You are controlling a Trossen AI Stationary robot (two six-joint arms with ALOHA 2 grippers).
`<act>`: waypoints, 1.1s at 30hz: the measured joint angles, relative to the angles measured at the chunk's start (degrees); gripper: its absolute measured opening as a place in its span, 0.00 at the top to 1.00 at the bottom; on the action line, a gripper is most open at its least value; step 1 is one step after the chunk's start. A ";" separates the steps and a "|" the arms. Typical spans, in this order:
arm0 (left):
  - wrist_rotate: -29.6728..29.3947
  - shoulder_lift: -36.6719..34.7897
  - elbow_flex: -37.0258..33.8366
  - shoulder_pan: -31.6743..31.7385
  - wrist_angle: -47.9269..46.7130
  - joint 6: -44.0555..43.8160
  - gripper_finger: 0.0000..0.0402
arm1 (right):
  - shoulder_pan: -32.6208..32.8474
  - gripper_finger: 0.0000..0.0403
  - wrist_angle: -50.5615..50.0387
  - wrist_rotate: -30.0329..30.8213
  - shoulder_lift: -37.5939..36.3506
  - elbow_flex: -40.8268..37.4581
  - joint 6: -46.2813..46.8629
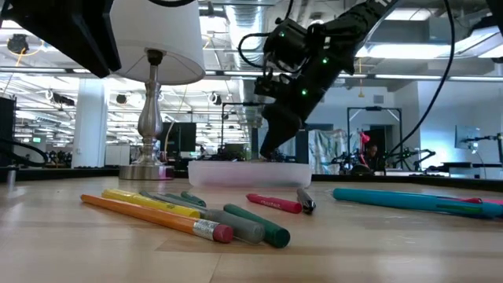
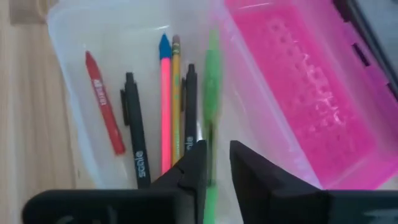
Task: Pick & place school supplies into a supply box
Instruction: Put the green pen into the pink supply box, then put the orange pencil into the pink supply box
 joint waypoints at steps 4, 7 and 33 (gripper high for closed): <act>-0.13 0.00 0.00 0.00 0.00 0.00 0.68 | 0.12 0.77 -0.37 -0.12 -0.47 -0.07 0.02; -1.02 0.00 0.00 0.00 0.02 0.00 0.68 | 0.37 0.70 -0.98 -0.13 -0.82 -0.08 0.41; 20.32 0.44 -13.65 3.55 43.71 31.98 0.68 | 35.08 0.69 -30.42 17.53 -23.49 0.00 17.68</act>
